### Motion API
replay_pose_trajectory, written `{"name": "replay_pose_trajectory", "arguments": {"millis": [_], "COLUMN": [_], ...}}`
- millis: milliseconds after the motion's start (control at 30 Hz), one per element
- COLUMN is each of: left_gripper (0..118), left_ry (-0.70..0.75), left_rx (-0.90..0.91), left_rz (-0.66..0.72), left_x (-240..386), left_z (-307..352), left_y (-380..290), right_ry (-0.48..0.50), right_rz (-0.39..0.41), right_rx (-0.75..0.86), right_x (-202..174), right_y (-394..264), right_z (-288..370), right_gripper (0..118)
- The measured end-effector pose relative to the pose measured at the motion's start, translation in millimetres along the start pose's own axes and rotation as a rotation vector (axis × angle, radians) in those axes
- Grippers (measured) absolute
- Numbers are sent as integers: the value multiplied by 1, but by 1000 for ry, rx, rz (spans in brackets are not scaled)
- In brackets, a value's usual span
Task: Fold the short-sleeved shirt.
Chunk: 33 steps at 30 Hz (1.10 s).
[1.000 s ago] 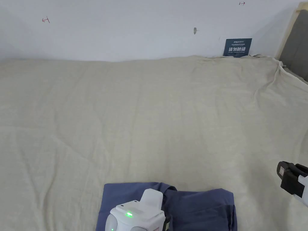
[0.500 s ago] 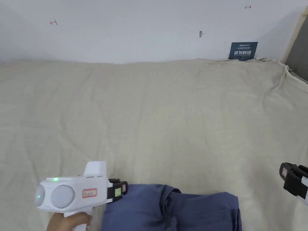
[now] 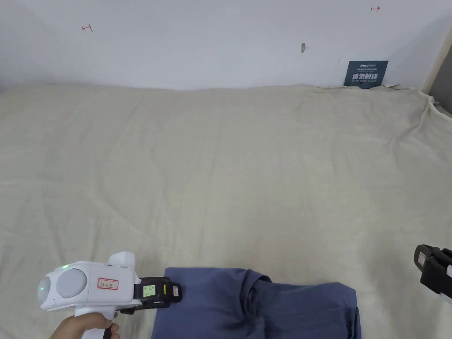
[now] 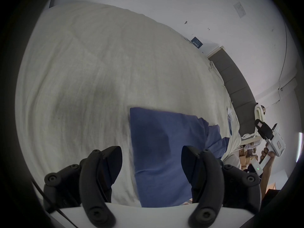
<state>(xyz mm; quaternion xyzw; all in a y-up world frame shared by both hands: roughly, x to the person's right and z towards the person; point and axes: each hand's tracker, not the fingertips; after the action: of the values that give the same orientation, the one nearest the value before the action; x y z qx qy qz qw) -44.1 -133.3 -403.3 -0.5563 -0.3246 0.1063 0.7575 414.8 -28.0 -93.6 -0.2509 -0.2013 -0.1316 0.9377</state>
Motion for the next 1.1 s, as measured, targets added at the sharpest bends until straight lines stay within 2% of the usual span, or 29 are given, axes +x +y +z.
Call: {"name": "replay_pose_trajectory", "arguments": {"millis": [200,633,733,833,867,933,967,1000,1100], "left_gripper": [83,83,70,58,43,30,30,21,17], "left_ry": [-37,-21,-74,-43,-37,-49,-66,-59,-31], "left_rx": [-123,-105,-119,-131,-133,-133,-133,-130,-117], "left_rz": [-10,9,2,-30,-42,-18,-1,-4,-49], "left_x": [3,-4,2,10,11,10,9,10,18], "left_z": [-22,-21,-24,-30,-31,-30,-30,-30,-27], "left_y": [-2,-4,-4,-6,-6,-7,-7,-8,-12], "right_ry": [1,-12,-9,-5,-5,-3,-3,-3,-3], "right_rz": [-2,-8,-7,-8,-9,-9,-9,-9,-9], "right_rx": [-1,-8,-11,-13,-13,-13,-12,-12,-14], "right_x": [-1,6,4,4,4,3,2,2,2], "right_y": [-1,-4,-4,-4,-4,-4,-4,-4,-4], "right_z": [1,4,4,2,2,2,2,2,2], "right_gripper": [1,1,1,1,1,1,1,1,1]}}
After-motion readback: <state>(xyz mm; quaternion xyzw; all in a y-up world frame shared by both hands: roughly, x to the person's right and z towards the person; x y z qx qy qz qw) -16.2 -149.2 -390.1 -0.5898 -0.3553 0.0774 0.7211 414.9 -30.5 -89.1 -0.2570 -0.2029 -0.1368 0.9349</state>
